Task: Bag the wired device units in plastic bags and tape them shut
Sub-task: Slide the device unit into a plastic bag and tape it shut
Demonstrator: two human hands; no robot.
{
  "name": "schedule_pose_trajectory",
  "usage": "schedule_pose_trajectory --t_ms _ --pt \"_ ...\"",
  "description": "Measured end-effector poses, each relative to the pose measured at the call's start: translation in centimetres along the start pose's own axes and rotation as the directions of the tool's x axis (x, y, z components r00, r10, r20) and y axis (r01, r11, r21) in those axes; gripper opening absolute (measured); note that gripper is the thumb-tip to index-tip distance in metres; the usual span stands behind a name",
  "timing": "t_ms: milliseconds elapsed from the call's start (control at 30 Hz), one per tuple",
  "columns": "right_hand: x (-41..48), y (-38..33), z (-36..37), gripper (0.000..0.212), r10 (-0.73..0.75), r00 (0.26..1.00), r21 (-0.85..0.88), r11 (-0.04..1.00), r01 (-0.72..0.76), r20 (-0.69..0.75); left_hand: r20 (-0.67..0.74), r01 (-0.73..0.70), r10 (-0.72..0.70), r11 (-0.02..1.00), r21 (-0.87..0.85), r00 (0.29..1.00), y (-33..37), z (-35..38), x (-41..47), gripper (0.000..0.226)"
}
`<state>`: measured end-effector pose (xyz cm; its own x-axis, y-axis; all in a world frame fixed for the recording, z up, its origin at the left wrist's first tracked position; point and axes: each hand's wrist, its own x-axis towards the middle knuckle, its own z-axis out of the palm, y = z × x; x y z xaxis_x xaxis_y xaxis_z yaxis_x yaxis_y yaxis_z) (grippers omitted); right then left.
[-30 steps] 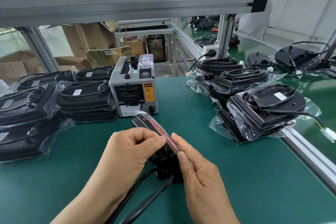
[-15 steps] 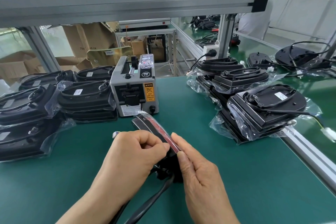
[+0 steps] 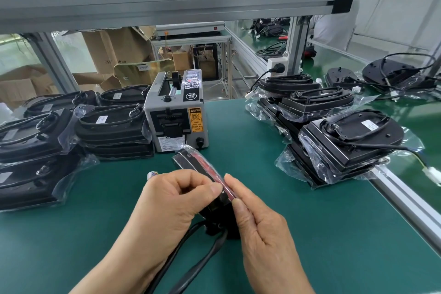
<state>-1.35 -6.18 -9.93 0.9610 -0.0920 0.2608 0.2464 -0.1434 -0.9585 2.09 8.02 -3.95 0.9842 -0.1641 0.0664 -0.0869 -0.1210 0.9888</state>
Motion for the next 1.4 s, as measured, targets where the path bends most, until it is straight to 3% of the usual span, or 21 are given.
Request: schedule_pose_trajectory --t_ms 967,1100,1400 --pt "-0.1 0.0 0.2 0.037 0.001 1.0 -0.025 1.0 -0.001 -0.009 -0.116 -0.009 0.038 0.97 0.244 0.993 -1.9 0.0 0.2 0.018" --pt "-0.1 0.1 0.2 0.037 -0.005 1.0 -0.013 1.0 0.005 -0.023 -0.171 -0.009 0.072 0.94 0.342 0.983 -2.3 -0.4 0.5 0.034" --pt "-0.1 0.0 0.0 0.038 -0.01 1.0 -0.004 1.0 0.01 -0.029 -0.171 0.013 0.048 0.94 0.34 0.984 -2.9 0.1 0.5 0.055"
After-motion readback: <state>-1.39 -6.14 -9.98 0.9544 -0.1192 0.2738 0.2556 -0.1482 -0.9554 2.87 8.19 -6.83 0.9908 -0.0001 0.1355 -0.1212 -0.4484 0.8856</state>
